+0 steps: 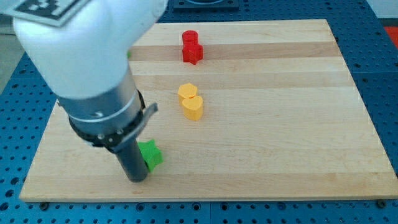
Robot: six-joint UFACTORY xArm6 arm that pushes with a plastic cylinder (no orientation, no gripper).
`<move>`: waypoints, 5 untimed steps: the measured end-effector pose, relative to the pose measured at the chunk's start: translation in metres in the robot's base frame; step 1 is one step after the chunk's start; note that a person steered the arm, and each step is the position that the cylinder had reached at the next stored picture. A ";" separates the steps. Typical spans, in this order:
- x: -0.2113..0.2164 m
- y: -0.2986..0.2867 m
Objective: Move the green star below to the blue triangle
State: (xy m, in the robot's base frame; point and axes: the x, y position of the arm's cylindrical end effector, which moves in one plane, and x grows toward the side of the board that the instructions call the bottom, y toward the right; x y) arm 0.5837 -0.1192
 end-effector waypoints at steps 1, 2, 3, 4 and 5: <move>-0.002 0.023; -0.003 0.060; -0.021 0.061; -0.045 0.020; -0.064 -0.021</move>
State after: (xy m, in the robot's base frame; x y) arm 0.5202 -0.1400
